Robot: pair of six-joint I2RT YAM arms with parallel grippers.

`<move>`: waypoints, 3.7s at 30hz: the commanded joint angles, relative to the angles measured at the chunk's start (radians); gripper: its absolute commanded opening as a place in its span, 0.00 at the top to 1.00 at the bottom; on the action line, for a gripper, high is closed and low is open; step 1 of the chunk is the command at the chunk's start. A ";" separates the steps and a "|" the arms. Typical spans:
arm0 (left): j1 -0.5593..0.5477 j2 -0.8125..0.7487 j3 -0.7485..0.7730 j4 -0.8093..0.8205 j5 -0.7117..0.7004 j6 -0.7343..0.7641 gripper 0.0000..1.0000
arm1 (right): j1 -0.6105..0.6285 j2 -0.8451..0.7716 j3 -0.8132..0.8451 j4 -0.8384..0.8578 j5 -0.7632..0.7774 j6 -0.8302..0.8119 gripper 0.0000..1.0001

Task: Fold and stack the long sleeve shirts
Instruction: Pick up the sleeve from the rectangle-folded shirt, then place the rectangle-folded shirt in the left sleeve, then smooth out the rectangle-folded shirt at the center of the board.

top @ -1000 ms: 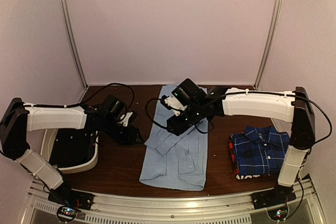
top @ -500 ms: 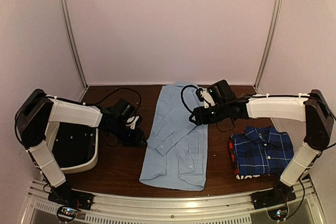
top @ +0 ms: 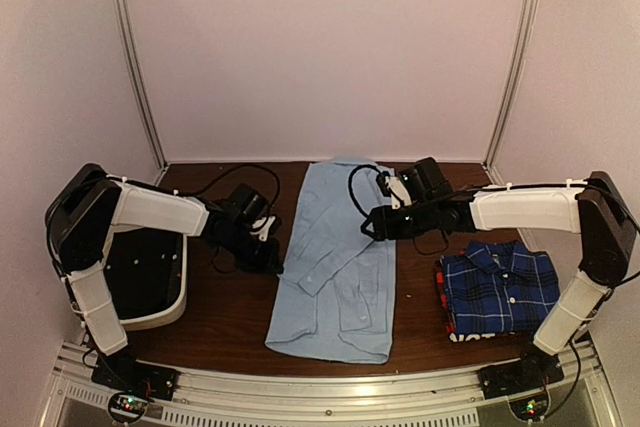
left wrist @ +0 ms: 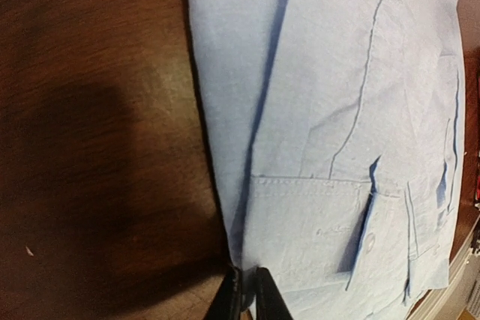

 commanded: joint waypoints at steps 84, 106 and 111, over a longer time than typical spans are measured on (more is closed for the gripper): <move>-0.043 -0.049 0.019 0.074 0.023 -0.073 0.57 | -0.212 0.841 0.787 0.325 -0.230 0.250 0.68; -0.007 -0.010 0.105 -0.031 0.052 -0.084 0.57 | -0.231 0.789 0.962 -0.001 -0.255 0.041 0.63; -0.008 -0.029 0.102 -0.029 0.035 -0.116 0.57 | -0.227 0.674 0.804 0.053 -0.293 0.071 0.62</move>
